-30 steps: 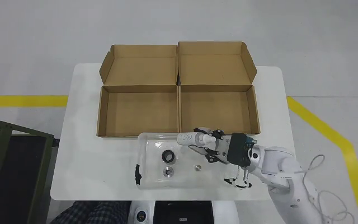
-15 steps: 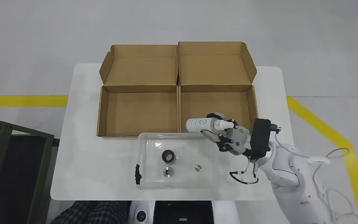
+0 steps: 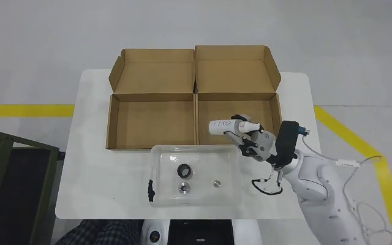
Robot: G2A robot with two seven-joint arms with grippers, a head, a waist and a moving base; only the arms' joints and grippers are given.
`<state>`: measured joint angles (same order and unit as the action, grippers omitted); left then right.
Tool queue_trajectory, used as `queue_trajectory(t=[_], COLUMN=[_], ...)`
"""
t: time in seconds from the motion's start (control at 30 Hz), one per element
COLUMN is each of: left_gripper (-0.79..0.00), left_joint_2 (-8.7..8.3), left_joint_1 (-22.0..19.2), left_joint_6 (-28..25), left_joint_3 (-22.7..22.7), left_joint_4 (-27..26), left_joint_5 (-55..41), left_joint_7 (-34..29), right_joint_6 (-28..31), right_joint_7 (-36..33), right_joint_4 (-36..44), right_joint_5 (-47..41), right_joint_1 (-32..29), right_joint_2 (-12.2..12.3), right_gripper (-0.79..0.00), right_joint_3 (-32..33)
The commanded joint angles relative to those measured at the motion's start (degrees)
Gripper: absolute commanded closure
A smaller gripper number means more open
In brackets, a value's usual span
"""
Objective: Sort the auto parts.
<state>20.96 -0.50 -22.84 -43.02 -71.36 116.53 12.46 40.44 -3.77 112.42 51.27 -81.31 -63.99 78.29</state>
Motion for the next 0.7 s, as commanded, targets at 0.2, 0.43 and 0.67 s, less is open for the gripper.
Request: queue_trajectory(t=[0.2, 0.43, 0.67], left_gripper=[-0.785, -0.785, -0.785], left_joint_2=[0.00, 0.00, 0.00], left_joint_1=[0.00, 0.00, 0.00], left_joint_6=[0.00, 0.00, 0.00], left_joint_3=[0.00, 0.00, 0.00], left_joint_4=[0.00, 0.00, 0.00], left_joint_5=[0.00, 0.00, 0.00], left_joint_7=[0.00, 0.00, 0.00], right_joint_6=[-6.10, -10.34, -12.49], right_joint_7=[-1.41, -4.75, -9.04], right_joint_4=[-3.49, -6.69, -12.34], right_joint_5=[7.56, 13.41, 14.34], right_joint_1=[3.80, 8.85, 14.66], right_joint_2=[-0.48, -1.03, -1.85], right_gripper=[0.000, 0.000, 0.000], right_joint_3=[-3.02, -6.46, -10.36])
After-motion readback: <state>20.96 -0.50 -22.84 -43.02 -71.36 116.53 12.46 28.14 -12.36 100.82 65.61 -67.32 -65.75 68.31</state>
